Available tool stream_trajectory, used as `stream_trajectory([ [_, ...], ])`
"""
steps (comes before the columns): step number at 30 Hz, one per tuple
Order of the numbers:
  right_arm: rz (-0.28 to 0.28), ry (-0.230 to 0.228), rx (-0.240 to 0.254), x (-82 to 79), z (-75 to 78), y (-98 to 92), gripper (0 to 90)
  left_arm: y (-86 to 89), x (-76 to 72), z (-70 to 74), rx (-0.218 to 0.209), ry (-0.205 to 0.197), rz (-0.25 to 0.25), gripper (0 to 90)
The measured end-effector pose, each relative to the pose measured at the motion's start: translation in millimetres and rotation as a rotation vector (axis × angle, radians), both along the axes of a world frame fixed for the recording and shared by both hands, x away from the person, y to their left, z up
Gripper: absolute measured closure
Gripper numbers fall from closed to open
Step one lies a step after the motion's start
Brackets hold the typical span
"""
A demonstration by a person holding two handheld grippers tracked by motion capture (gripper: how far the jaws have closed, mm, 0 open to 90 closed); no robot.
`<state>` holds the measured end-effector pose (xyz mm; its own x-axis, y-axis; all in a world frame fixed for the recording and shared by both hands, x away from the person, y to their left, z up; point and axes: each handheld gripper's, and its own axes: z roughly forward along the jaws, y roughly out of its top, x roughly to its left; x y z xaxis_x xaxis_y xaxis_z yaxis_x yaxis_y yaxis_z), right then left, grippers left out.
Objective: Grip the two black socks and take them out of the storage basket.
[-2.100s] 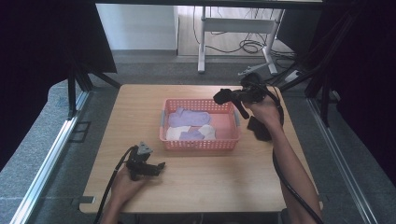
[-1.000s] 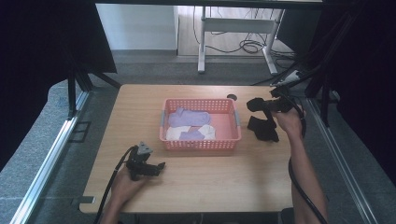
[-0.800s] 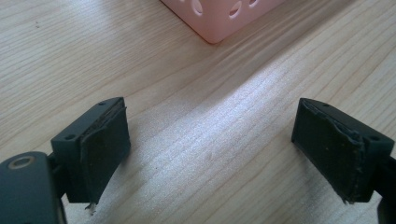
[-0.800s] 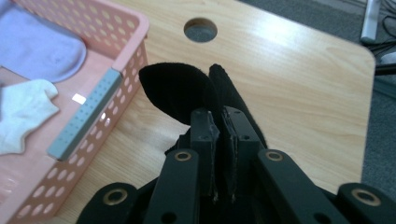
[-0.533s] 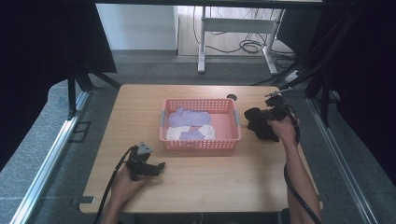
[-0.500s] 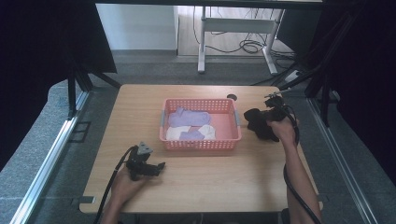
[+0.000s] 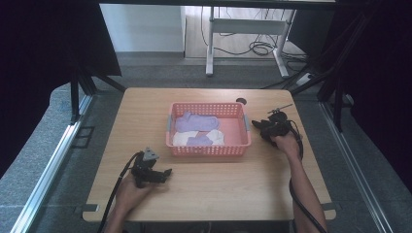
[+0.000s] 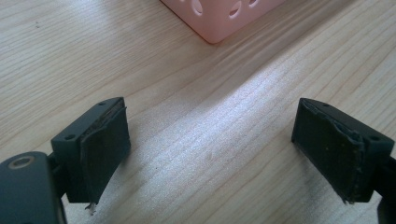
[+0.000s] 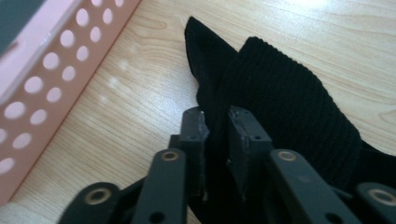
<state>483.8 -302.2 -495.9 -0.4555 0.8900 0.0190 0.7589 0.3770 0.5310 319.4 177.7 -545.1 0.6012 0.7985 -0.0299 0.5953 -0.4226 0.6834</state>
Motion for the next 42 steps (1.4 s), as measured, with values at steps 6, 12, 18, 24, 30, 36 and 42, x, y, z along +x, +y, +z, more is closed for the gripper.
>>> stream_trajectory([
  [6, 0.003, -0.039, -0.002, -3.0, 12.4, 0.6, 58.5, -0.1, -0.1, 0.0, -0.001, 0.001, 0.001, 11.0],
  [12, 0.014, -0.074, 0.005, -10.7, 28.7, 1.0, 41.6, 0.1, 0.1, 0.1, 0.001, 0.000, 0.000, 11.0],
  [18, 0.050, -0.111, 0.012, -24.2, 49.5, 4.2, 33.2, 0.5, 0.2, 0.2, 0.006, 0.001, -0.004, 11.0],
  [24, 0.091, -0.142, 0.012, -41.2, 64.8, 8.9, 27.9, 0.5, 0.2, 0.2, 0.006, 0.000, -0.004, 11.0],
  [30, 0.123, -0.151, 0.035, -57.8, 73.0, 11.6, 24.6, 0.5, 0.2, 0.2, 0.006, 0.001, -0.004, 11.0],
  [36, 0.150, -0.148, 0.058, -75.0, 68.3, 14.7, 21.9, 0.4, 0.2, 0.2, 0.005, 0.000, -0.004, 11.0],
  [42, 0.166, -0.143, 0.072, -90.6, 57.4, 18.8, 19.0, 0.2, 0.1, 0.1, 0.002, -0.001, -0.001, 11.0],
])
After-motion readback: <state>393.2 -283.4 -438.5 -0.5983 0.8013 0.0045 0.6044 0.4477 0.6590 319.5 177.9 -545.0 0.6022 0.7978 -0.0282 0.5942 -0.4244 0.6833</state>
